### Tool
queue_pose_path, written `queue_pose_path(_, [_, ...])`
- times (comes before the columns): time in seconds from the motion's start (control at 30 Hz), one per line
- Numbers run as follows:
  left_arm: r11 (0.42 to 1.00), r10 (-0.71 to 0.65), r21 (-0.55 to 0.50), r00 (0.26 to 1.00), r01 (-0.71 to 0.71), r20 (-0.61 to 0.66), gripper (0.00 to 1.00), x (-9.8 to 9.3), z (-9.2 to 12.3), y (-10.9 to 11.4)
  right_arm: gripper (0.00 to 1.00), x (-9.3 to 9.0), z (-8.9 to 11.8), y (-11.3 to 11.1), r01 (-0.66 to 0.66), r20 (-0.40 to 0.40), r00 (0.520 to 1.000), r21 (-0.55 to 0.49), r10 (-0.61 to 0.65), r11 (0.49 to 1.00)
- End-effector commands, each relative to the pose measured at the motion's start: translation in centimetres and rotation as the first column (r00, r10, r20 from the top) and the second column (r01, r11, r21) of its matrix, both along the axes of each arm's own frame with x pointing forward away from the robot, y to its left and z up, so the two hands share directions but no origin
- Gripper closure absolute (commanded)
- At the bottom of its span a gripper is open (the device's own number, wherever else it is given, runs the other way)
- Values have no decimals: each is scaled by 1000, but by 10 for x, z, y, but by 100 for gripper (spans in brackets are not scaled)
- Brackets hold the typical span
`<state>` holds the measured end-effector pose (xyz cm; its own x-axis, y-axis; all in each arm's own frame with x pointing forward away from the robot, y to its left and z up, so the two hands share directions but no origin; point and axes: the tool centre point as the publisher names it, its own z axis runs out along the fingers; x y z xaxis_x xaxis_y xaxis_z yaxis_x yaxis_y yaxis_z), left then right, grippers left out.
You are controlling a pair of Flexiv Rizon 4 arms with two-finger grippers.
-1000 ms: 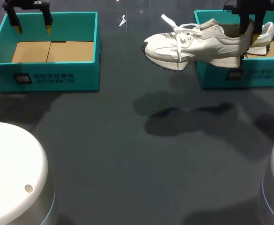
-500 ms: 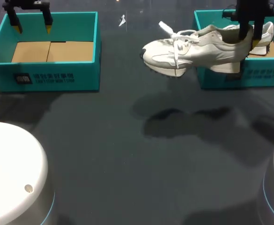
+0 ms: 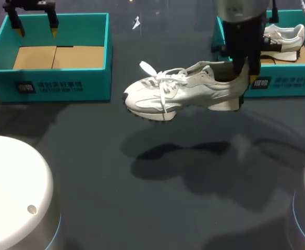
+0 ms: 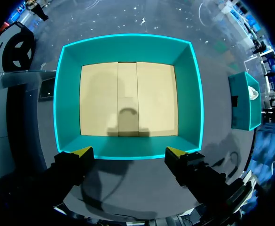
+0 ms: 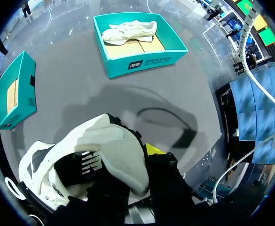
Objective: Take the shoe out of the shoebox, open the shoe tongue, remove and reinsert the insole, then place the shoe into the shoebox
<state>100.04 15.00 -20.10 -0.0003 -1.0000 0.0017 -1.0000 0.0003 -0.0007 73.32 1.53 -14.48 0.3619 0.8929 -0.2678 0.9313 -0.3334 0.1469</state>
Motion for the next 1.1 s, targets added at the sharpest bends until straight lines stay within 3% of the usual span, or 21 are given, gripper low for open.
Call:
queue_pose_path(0.03, [1000,0,1,1000,0,-1,0,0,1,0,100,-8,-8,13,-6,34,999,-28,6,1000])
queue_pose_path(0.5, [1000,0,1,1000,0,-1,0,0,1,0,100,-9,-10,15,-15,39,999,-13,15,1000])
queue_pose_path(0.8, [1000,0,1,1000,0,-1,0,0,1,0,100,-39,-51,45,-20,63,998,-84,25,996])
queue_pose_path(0.93, [1000,0,1,1000,0,-1,0,0,1,0,100,-52,-72,57,-18,57,998,-20,19,1000])
queue_pose_path(1.1, [1000,0,1,1000,0,-1,0,0,1,0,100,-52,-72,57,-18,57,998,-20,19,1000])
